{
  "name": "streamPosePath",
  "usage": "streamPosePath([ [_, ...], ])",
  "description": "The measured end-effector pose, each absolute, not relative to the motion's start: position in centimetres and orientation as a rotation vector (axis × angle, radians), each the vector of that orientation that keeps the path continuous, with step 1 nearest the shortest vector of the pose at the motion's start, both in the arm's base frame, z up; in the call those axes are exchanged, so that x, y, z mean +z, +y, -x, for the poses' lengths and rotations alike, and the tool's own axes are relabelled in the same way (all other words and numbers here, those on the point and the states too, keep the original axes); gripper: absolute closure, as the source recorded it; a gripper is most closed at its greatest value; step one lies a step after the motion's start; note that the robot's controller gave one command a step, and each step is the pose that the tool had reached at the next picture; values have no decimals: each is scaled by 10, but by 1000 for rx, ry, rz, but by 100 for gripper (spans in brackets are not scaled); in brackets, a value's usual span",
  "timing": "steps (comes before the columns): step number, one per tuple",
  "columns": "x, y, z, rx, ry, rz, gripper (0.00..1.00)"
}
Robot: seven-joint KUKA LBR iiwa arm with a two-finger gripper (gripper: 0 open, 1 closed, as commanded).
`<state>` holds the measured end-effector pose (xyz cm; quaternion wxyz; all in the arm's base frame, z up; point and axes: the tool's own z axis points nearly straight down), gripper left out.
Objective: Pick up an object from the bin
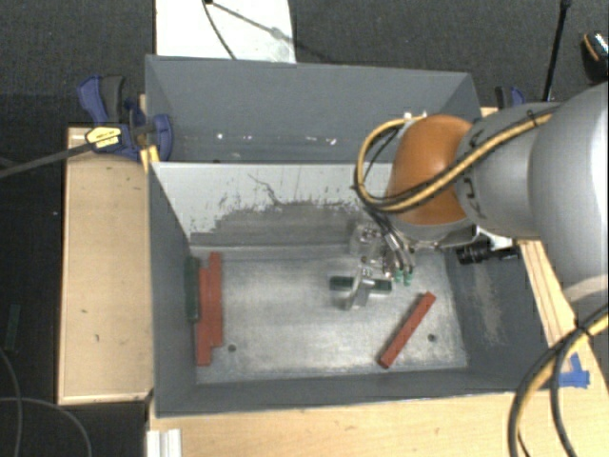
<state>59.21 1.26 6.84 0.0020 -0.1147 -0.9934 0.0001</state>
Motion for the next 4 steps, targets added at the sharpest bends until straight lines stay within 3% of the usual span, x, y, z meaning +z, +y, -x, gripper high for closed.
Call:
streamPosePath([
  [1,69,12,-592,1,-3119,355,0],
  [2,70,12,-593,1,-3120,351,100],
  [3,110,12,-594,-1,-3129,347,100],
  [4,190,12,-597,-3,-3135,337,100],
])
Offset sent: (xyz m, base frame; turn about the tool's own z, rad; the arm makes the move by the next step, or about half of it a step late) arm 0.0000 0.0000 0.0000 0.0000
